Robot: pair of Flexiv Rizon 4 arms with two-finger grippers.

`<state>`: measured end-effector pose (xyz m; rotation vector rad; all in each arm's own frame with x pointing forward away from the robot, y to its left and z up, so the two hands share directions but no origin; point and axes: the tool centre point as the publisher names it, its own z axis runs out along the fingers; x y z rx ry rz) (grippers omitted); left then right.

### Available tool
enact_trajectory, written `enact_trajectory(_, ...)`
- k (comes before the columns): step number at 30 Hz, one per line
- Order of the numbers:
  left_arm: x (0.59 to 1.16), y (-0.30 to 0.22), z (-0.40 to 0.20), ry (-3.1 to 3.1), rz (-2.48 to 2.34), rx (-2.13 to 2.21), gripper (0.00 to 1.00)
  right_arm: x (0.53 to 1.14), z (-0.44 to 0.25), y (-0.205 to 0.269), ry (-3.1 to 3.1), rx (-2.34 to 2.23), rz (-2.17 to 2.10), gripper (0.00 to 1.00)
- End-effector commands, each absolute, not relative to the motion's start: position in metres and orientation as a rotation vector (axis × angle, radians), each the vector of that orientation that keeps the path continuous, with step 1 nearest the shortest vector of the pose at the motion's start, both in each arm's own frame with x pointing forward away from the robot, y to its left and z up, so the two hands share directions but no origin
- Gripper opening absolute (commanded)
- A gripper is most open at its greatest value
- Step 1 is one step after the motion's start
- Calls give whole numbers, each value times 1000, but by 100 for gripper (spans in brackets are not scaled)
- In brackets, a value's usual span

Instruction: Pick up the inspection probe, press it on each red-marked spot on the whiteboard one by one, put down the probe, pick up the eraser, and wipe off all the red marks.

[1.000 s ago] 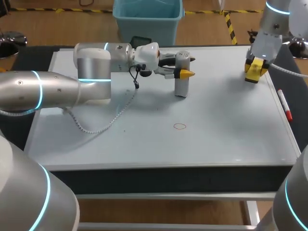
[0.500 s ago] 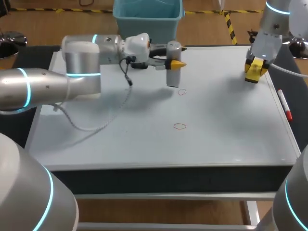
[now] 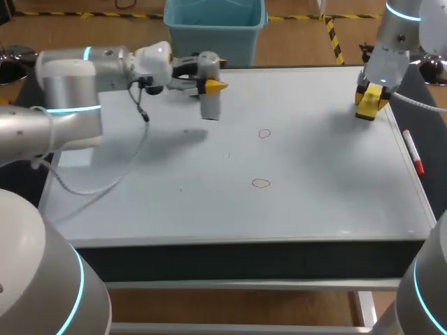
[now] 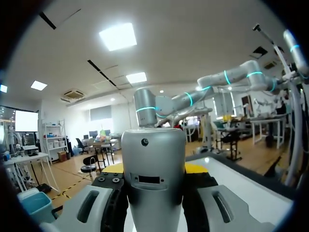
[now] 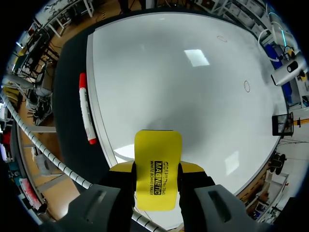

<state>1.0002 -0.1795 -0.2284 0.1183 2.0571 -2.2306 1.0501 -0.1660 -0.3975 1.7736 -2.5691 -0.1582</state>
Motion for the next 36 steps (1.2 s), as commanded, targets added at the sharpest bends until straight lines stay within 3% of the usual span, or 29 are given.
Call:
enact_trajectory(1,987,-131,-225,2039,-2204,69,0,1051,-397,-167,-2564,1775,-156,0)
enact_trajectory(19,991,-24,-236,1979,-2139,-107,0,1051,-397,-167,-2564,1775,-156,0)
enact_trajectory(36,1000,12,-246,1970,-2107,-174,0,1051,-397,-167,-2564,1775,-156,0)
